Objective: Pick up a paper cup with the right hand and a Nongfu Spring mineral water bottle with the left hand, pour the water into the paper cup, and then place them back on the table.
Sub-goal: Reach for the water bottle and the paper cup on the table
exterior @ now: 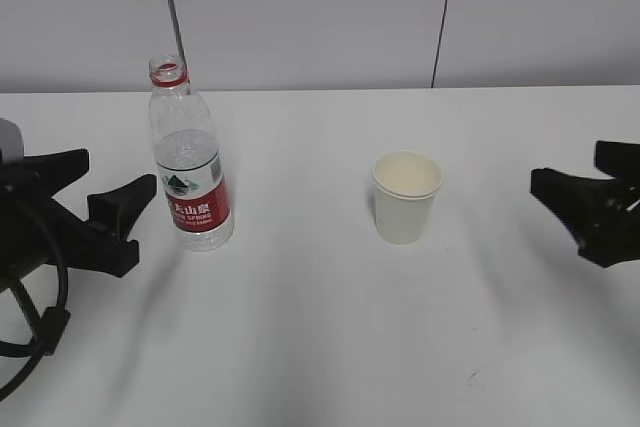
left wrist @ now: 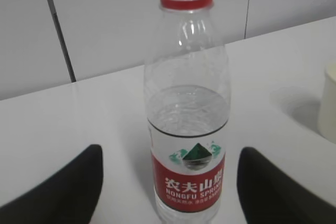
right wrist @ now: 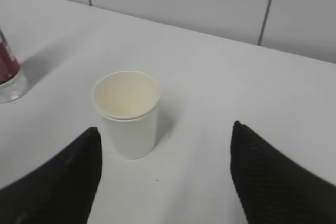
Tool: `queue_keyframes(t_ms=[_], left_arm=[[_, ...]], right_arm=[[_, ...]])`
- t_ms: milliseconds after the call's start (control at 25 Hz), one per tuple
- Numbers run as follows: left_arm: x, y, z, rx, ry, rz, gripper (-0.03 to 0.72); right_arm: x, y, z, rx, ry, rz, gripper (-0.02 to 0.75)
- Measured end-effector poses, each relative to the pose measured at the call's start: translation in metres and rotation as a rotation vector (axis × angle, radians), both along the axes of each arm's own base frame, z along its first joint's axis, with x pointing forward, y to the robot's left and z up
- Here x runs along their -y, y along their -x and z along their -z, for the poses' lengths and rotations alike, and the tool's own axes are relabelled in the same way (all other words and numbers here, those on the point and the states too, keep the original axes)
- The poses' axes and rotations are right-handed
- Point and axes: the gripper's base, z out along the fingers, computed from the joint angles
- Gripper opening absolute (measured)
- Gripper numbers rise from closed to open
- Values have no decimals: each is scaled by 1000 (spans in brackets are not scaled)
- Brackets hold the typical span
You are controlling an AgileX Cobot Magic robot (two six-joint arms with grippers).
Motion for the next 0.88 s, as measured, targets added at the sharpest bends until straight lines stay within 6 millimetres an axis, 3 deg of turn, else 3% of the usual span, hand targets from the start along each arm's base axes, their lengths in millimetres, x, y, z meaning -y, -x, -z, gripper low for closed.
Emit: queue_keyframes(t_ms=[360, 600, 880], left_arm=[[1, -2, 9, -17, -5, 1, 491], [2, -3, 15, -38, -14, 2, 491], [2, -4, 17, -44, -16, 2, 491]], right_arm=[[-15, -29, 60, 0, -117, -160, 570], [-9, -38, 83, -42, -182, -64, 570], [-4, -41, 95, -79, -199, 6, 570]])
